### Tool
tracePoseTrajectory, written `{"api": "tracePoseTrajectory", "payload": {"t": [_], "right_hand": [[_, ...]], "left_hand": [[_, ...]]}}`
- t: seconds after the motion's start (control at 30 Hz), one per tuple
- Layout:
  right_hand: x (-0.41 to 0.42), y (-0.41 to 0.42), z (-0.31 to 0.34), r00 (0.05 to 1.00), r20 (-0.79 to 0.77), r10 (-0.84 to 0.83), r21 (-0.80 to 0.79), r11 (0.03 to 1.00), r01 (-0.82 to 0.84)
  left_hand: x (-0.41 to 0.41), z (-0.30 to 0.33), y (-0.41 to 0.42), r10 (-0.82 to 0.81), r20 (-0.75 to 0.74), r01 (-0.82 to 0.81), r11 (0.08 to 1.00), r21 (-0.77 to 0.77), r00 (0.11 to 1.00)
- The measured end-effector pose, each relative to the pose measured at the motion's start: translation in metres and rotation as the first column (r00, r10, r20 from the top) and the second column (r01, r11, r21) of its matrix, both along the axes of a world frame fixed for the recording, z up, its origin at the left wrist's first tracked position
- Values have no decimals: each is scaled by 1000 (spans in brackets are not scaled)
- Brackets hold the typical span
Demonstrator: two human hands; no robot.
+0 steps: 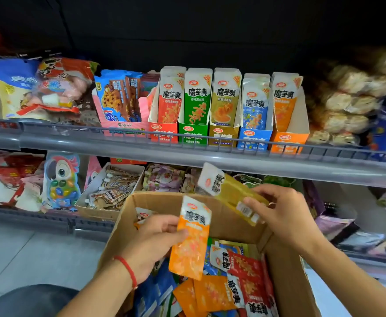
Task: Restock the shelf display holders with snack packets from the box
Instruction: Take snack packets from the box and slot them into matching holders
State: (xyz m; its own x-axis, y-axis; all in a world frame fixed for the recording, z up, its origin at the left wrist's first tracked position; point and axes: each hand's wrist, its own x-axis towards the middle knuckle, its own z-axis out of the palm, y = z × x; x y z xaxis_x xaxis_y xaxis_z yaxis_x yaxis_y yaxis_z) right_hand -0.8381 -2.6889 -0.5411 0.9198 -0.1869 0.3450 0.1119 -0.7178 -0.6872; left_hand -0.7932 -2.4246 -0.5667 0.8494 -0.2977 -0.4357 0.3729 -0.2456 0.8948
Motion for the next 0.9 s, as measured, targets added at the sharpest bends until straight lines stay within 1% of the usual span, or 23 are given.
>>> {"api": "tracePoseTrajectory", "payload": {"t": [0.03,0.07,0.13,0.2,0.23,0.3,0.4,0.47,0.53,0.57,0.63,0.67,0.7,0.73,0.8,0.83,0.9], "right_hand": [[-5,1,2,997,72,-25,-53,998,29],[-9,5,2,990,140,-8,-116,993,24],[-16,24,-6,970,195,146,-247,964,-95],[-18,45,-21,942,126,311,-377,893,-245],[-19,55,-25,931,73,358,-419,858,-297],[-19,65,-29,928,7,372,-429,840,-333],[-19,65,-20,938,-14,346,-379,866,-325],[-19,63,-18,923,-25,384,-325,870,-371],[-18,63,-16,919,-45,393,-251,885,-391],[-17,62,-15,931,-36,363,-206,909,-362],[-12,58,-10,974,12,228,-117,967,-225],[-9,55,-7,988,13,152,-80,985,-150],[-7,53,-2,995,-21,93,-25,995,-94],[-5,51,3,995,-73,64,57,997,-60],[1,45,12,986,-148,71,234,972,-35],[2,43,17,984,-164,70,283,959,-21],[5,37,26,981,-188,58,327,945,6]], "left_hand": [[1,0,0,59,50,-59,998,6,997],[0,1,-1,108,56,-106,994,-32,993],[-5,5,-7,134,7,-131,977,-170,991],[-9,7,-15,126,-73,-144,933,-331,989],[-10,8,-17,128,-114,-163,900,-404,985],[-10,11,-19,141,-178,-213,841,-498,974],[-9,15,-17,136,-221,-239,799,-552,966],[-9,15,-16,122,-170,-195,826,-529,978],[-11,14,-16,141,-107,-175,869,-463,984],[-11,14,-17,150,-76,-168,889,-426,986],[-9,16,-18,154,39,-135,942,-306,987],[-8,19,-17,137,108,-108,964,-241,985],[-7,21,-17,108,162,-76,979,-190,981],[-6,23,-17,80,193,-48,985,-164,978],[-6,28,-17,34,216,0,988,-156,976],[-6,29,-16,25,232,11,988,-152,972],[-4,33,-15,54,271,-13,989,-150,961]]}}
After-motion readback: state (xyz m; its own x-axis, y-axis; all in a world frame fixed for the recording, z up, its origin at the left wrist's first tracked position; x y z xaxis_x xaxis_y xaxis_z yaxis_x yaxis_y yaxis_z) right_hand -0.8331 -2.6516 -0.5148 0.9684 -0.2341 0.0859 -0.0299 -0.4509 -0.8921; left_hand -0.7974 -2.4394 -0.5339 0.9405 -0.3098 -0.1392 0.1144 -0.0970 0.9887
